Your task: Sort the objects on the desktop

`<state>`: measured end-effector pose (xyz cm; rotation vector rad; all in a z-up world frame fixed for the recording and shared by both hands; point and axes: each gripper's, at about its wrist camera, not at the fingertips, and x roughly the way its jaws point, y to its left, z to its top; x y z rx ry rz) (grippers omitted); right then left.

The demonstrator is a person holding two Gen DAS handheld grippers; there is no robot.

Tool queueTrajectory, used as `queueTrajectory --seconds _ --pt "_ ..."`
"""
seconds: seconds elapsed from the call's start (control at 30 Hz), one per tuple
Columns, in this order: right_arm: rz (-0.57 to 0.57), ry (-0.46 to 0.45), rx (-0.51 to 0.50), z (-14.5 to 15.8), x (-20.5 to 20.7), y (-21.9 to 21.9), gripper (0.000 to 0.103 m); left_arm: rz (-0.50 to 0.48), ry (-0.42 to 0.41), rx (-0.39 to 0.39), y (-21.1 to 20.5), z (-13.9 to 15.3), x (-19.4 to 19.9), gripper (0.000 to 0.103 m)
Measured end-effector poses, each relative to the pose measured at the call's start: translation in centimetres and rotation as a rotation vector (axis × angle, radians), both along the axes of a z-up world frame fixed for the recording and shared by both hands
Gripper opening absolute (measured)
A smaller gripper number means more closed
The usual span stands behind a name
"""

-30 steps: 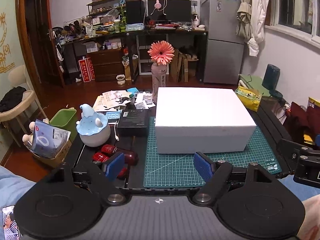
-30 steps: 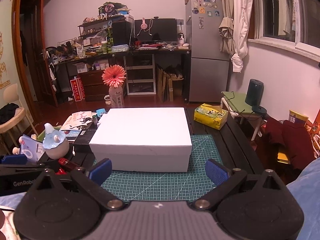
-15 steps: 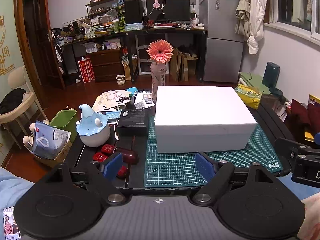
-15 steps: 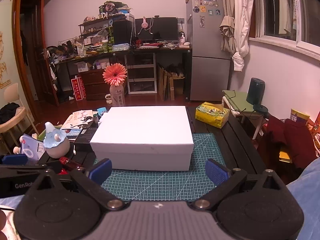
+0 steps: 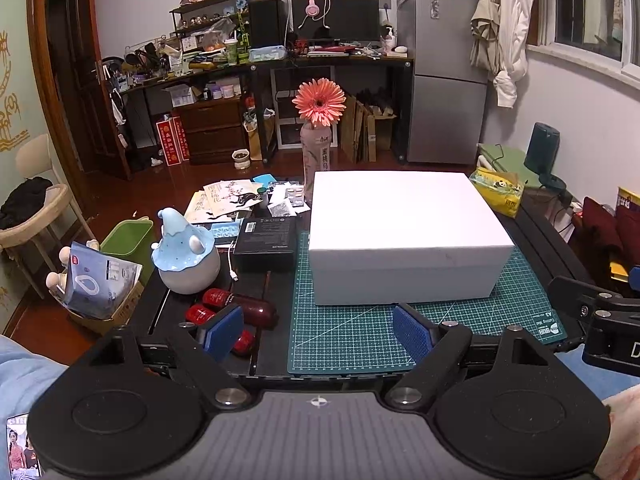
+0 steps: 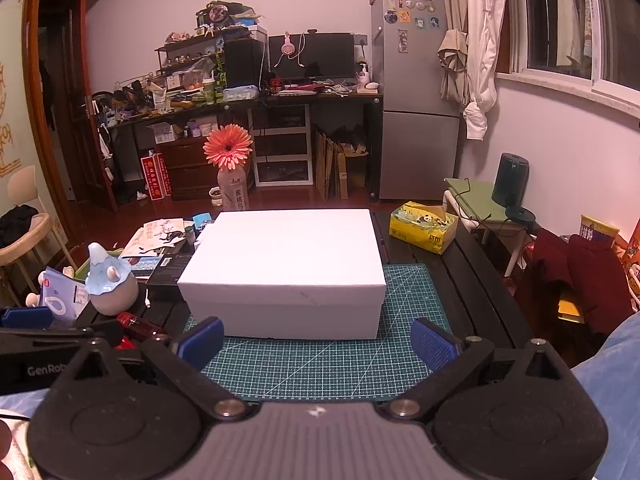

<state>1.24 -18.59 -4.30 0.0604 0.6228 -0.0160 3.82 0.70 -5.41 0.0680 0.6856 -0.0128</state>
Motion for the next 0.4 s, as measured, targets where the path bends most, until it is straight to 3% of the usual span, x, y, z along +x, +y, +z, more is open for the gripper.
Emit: queueTrajectory --seconds 0.4 --pt "0.006 0.004 -0.003 -0.17 0.1 0.37 0.1 -0.006 0.005 -0.003 0.12 -0.11 0.07 0.082"
